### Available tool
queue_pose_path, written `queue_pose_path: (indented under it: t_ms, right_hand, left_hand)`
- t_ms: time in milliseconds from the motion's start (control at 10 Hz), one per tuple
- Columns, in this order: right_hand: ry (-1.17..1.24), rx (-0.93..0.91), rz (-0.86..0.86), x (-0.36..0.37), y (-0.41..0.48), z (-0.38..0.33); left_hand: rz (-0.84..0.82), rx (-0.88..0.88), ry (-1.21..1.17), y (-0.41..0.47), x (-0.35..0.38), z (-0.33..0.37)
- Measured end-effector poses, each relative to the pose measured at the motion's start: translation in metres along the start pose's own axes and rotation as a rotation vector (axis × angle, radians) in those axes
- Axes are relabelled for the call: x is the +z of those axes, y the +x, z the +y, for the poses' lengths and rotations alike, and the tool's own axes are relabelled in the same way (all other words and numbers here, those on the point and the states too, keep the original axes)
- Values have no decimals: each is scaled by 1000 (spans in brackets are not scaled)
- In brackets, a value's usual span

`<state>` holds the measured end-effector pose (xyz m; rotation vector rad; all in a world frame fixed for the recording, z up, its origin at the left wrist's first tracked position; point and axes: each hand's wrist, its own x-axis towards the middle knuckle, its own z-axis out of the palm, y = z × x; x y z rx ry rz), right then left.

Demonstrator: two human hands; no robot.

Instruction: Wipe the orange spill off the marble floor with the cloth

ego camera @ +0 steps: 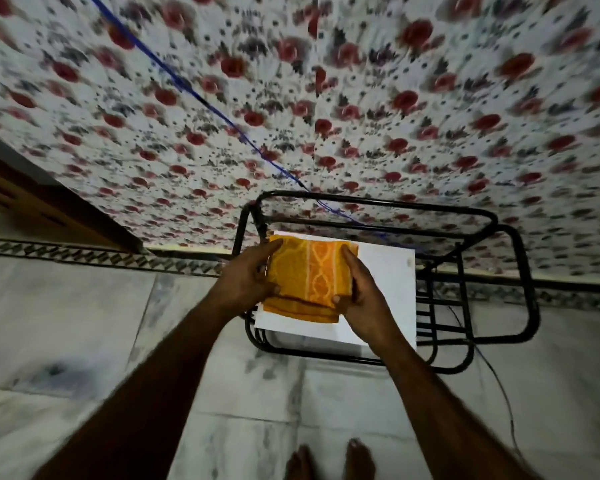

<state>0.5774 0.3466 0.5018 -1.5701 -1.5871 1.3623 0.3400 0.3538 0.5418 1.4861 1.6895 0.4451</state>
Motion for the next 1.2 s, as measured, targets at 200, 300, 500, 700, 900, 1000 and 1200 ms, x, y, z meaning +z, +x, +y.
queue_pose_path:
  t_ms: [200, 300, 500, 700, 900, 1000, 1200]
  right_hand:
    - [-100, 76, -42, 32, 38, 61]
    - [-136, 109, -57, 40, 57, 77]
    - [-224, 135, -81, 48, 84, 96]
    - [-271, 199, -69, 55, 93, 105]
    - [-637, 334, -119, 64, 102, 104]
    - [-728, 360, -125, 69, 102, 105]
    - [-668, 276, 76, 52, 88, 84]
  left_hand:
    - [17, 3, 0, 45, 55, -71]
    - [1, 11, 46, 64, 70, -92]
    - [-41, 4, 177, 93, 86, -111]
    - [-62, -72, 298, 106, 105, -105]
    - [-189, -186, 470, 113, 117, -104]
    - [-197, -200, 513, 109, 119, -101]
    - [107, -66, 407, 90, 112, -56]
